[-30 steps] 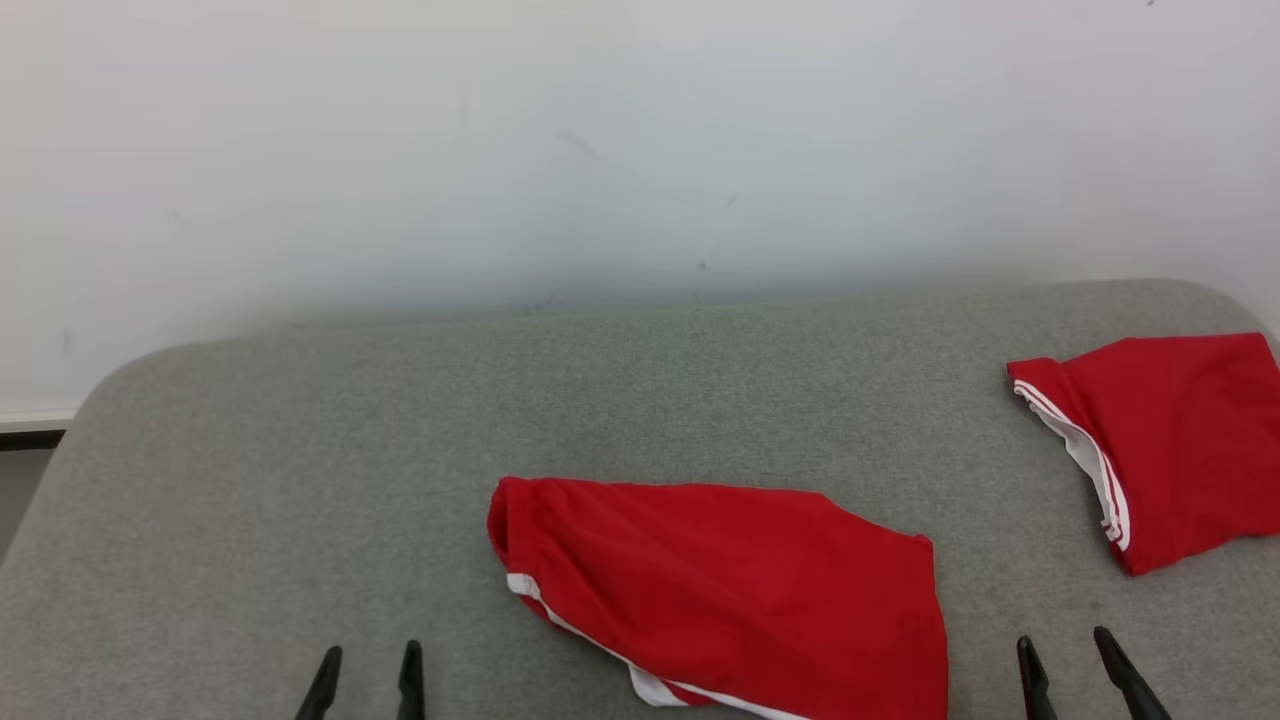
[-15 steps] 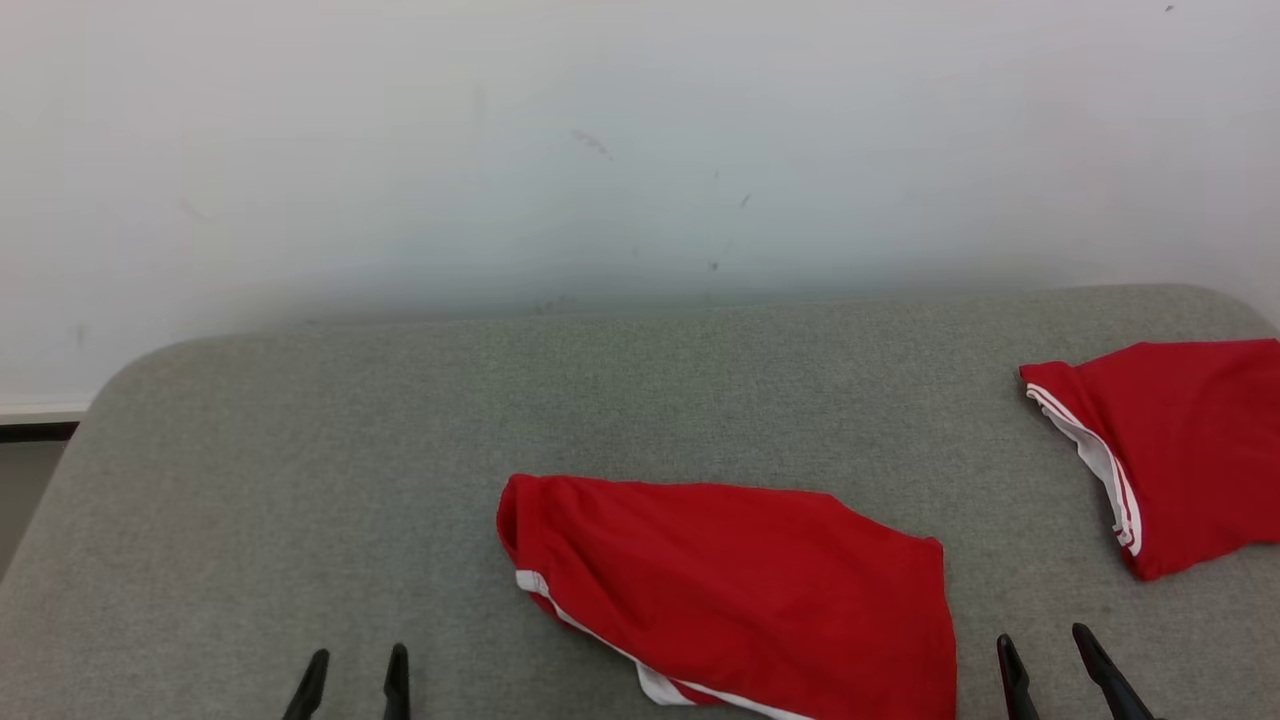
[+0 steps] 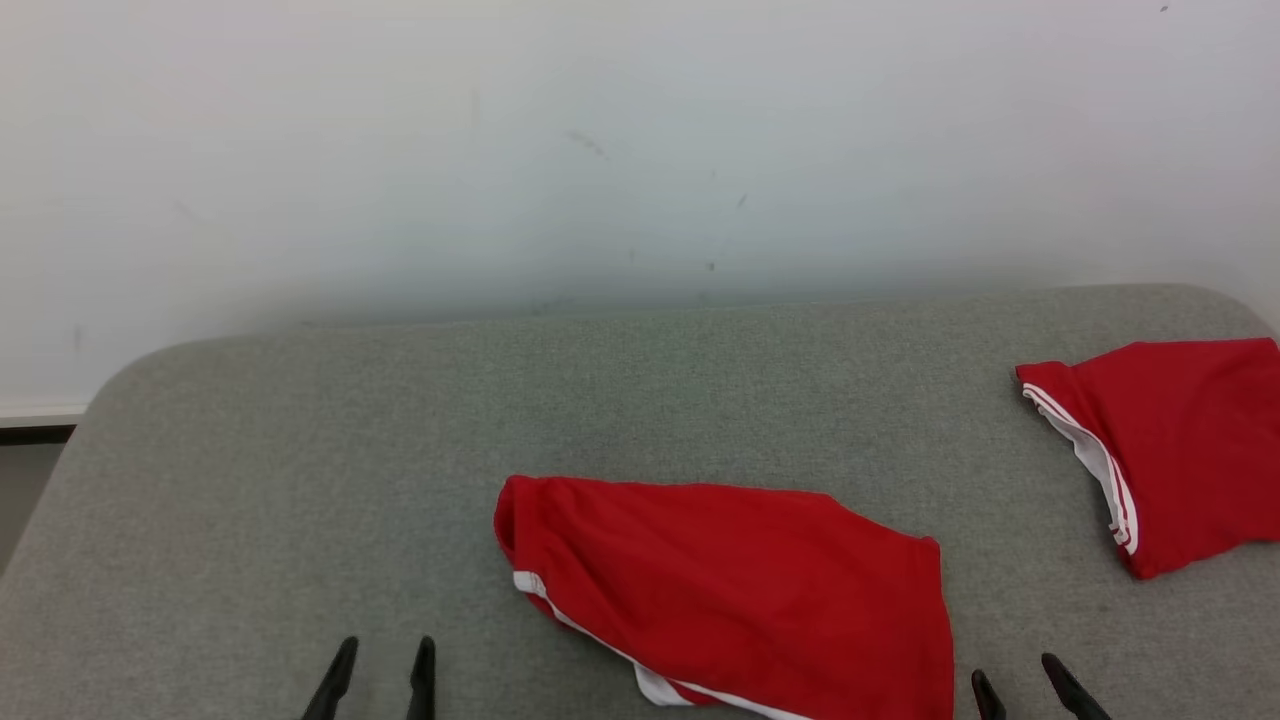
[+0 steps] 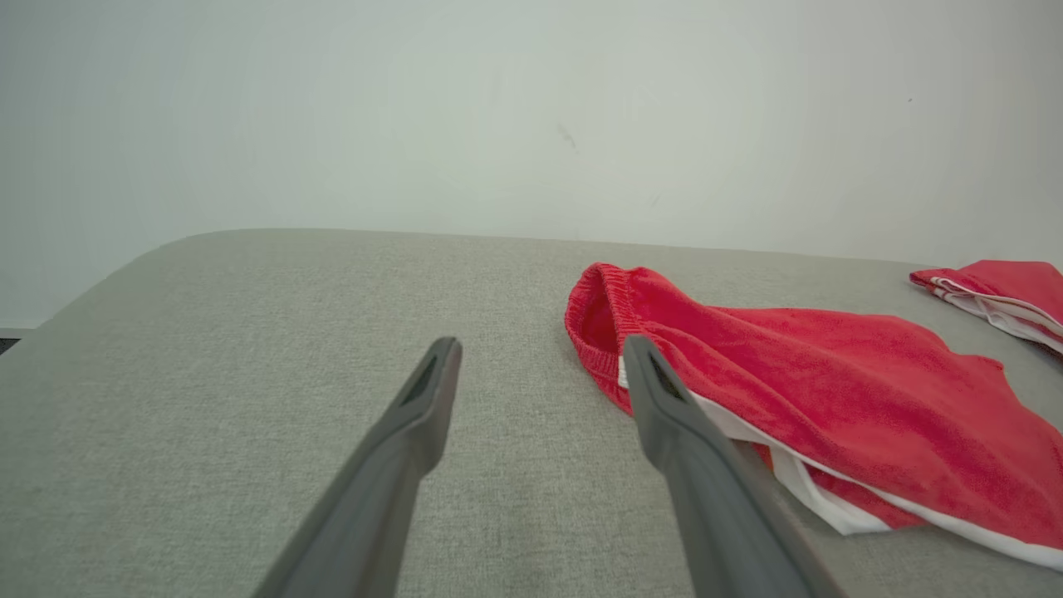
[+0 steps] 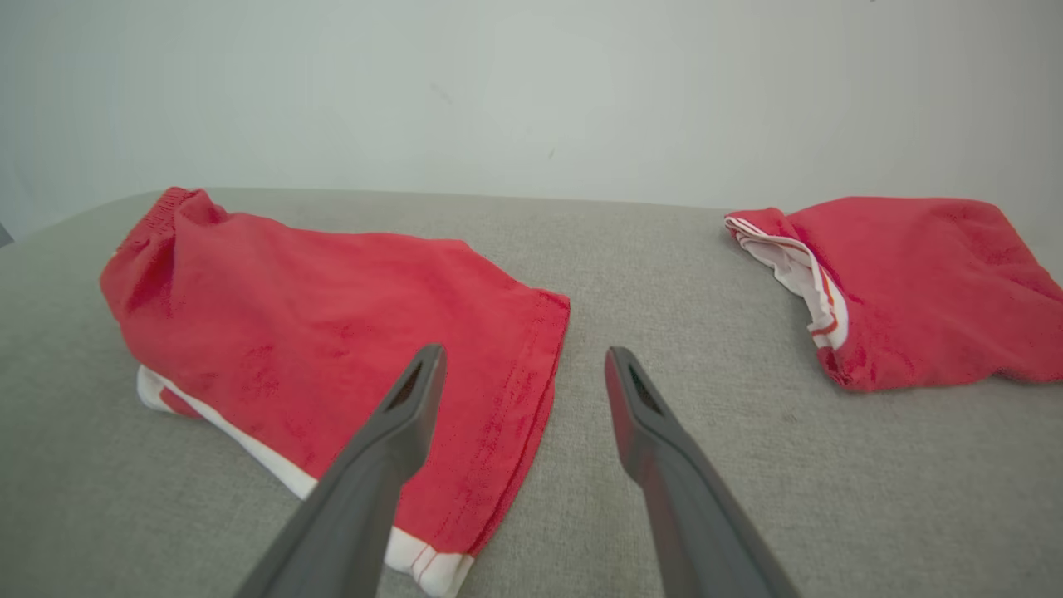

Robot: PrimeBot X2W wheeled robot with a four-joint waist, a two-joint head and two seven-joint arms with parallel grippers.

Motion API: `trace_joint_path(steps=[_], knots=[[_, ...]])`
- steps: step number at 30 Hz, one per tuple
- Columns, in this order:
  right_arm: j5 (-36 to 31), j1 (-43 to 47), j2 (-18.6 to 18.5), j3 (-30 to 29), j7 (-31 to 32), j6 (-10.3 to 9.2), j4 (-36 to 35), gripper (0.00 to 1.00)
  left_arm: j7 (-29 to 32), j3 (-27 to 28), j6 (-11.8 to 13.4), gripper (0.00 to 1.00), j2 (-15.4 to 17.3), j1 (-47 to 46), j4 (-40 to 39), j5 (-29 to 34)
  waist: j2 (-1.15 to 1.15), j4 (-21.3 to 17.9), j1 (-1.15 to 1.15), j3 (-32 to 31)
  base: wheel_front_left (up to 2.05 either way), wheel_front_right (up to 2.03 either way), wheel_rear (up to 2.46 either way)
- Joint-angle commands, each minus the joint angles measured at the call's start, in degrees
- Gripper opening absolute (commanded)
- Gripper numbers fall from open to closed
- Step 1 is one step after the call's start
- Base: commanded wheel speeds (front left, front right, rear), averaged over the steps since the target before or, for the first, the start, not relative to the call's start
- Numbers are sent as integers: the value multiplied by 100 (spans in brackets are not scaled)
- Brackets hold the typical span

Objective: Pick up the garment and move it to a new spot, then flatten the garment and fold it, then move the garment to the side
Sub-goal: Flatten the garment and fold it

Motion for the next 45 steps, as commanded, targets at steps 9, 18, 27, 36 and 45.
trace_joint_path(steps=[9, 18, 27, 36, 45], knots=[[498, 45, -215, 637, 1325, -14, 211, 100, 183, -545, -231, 100, 368, -767, 852, 29, 0, -48, 0, 210, 0, 0, 0], [380, -177, 86, 569, 1746, -14, 526, 100, 355, -1000, -281, 100, 666, -1443, 1279, -158, 0, -31, 0, 561, 0, 0, 0], [430, -385, 227, 727, 2107, -9, 690, 100, 363, -1592, -283, 100, 951, -1963, 1629, -486, 0, 57, 0, 805, 0, 0, 0], [551, -509, 204, 971, 2301, 13, 590, 100, 310, -2197, -282, 100, 1218, -2493, 2000, -895, 0, 66, 0, 941, 0, 0, 0], [602, -609, 112, 1034, 2295, 6, 526, 100, 287, -2846, -275, 100, 1464, -2961, 2375, -1199, 0, -52, 0, 1105, 0, 0, 0]])
